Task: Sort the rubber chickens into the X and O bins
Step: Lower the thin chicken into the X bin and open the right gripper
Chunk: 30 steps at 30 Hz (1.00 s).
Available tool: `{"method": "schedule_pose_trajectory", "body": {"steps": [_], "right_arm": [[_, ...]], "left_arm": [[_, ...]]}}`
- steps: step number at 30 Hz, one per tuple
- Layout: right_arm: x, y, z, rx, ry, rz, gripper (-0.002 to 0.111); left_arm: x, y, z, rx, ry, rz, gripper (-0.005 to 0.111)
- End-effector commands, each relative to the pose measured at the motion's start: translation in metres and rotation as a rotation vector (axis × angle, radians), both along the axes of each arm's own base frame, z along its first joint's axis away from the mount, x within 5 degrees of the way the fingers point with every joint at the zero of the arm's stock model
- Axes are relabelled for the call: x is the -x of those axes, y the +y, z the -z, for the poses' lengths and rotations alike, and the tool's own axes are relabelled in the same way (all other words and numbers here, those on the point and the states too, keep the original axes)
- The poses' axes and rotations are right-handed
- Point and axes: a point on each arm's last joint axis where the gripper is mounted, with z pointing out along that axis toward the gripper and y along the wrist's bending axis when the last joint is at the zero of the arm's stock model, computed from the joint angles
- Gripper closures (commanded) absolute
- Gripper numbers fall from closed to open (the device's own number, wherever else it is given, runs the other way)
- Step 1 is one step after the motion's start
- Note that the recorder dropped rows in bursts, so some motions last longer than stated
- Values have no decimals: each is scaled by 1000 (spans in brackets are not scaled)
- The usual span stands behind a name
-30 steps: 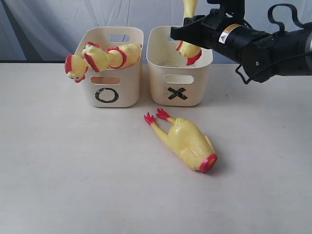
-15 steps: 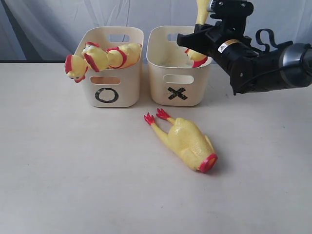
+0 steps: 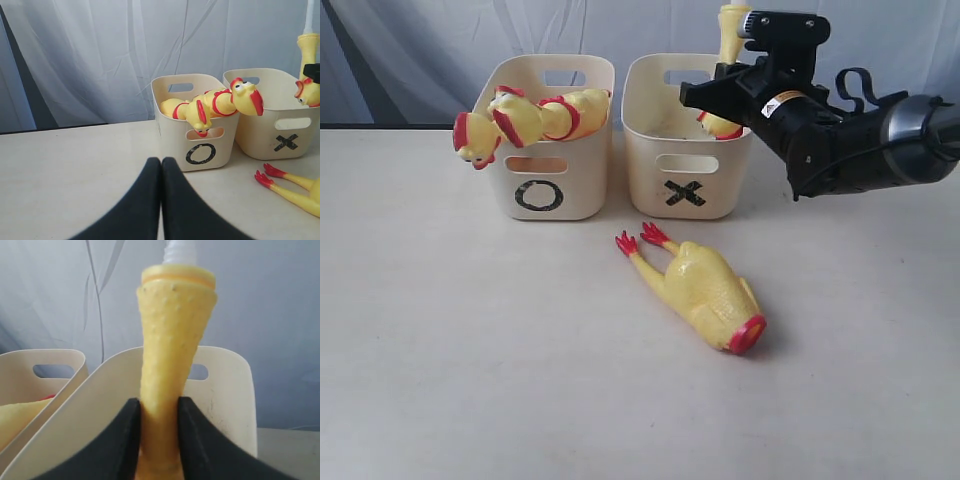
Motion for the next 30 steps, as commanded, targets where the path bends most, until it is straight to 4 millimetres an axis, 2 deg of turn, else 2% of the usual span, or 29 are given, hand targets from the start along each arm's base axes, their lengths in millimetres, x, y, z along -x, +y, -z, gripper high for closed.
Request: {"method": "schedule_pose_trajectory", "body": {"steps": [1,14,20,30], "right_arm": [[-2,-2,-2,9,-8,0,62],[1,3,-4,-1,-8,-13,61],[10,12,-26,6,-32,-58,61],[40,24,-58,162,123,-205,61]], "left_arm": [[0,0,1,10,-3,0,107],[0,0,1,10,-3,0,107],[0,0,1,10,-3,0,107],[0,0,1,7,-3,-1,107]]}}
